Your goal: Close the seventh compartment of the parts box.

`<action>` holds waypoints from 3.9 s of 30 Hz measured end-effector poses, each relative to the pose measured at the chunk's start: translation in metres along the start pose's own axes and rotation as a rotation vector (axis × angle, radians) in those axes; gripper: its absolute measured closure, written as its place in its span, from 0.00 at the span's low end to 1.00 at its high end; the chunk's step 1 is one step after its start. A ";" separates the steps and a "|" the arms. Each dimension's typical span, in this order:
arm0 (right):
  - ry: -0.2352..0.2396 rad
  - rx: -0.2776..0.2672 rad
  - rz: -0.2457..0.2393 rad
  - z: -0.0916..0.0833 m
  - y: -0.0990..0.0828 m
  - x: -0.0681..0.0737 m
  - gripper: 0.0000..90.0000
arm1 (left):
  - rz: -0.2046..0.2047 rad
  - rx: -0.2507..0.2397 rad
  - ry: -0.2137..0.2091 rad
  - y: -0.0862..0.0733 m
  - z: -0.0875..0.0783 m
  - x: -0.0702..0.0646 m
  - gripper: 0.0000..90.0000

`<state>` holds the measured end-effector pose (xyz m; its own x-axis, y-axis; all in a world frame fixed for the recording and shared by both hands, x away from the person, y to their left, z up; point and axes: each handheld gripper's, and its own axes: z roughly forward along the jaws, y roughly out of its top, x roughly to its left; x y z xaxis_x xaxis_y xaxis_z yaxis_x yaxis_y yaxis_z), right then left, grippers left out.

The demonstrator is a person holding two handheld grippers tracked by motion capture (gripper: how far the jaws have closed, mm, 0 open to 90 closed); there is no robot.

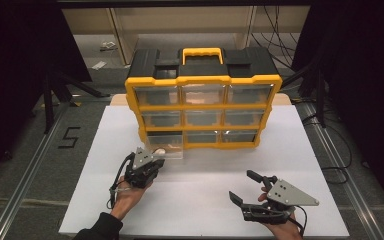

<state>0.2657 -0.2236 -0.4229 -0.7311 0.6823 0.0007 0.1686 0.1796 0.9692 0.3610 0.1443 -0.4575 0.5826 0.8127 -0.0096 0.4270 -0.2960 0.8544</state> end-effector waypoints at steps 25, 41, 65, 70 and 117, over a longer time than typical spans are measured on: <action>0.002 0.004 0.001 0.000 0.000 0.000 0.21 | -0.004 0.002 0.024 0.005 0.009 0.004 1.00; 0.001 0.002 0.003 0.000 0.000 0.000 0.21 | -0.014 0.002 0.043 0.009 0.017 0.010 1.00; 0.002 0.004 0.002 0.000 0.000 0.000 0.21 | -0.024 -0.003 0.062 0.012 0.028 0.017 1.00; 0.002 0.003 0.002 0.000 0.000 0.000 0.21 | -0.023 -0.006 0.068 0.013 0.029 0.017 1.00; 0.002 0.004 0.005 0.001 0.000 -0.001 0.21 | -0.048 -0.030 0.092 0.021 0.046 0.031 1.00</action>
<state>0.2670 -0.2238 -0.4233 -0.7311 0.6822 0.0063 0.1752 0.1787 0.9682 0.4197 0.1401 -0.4638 0.4952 0.8688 -0.0045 0.4310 -0.2412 0.8695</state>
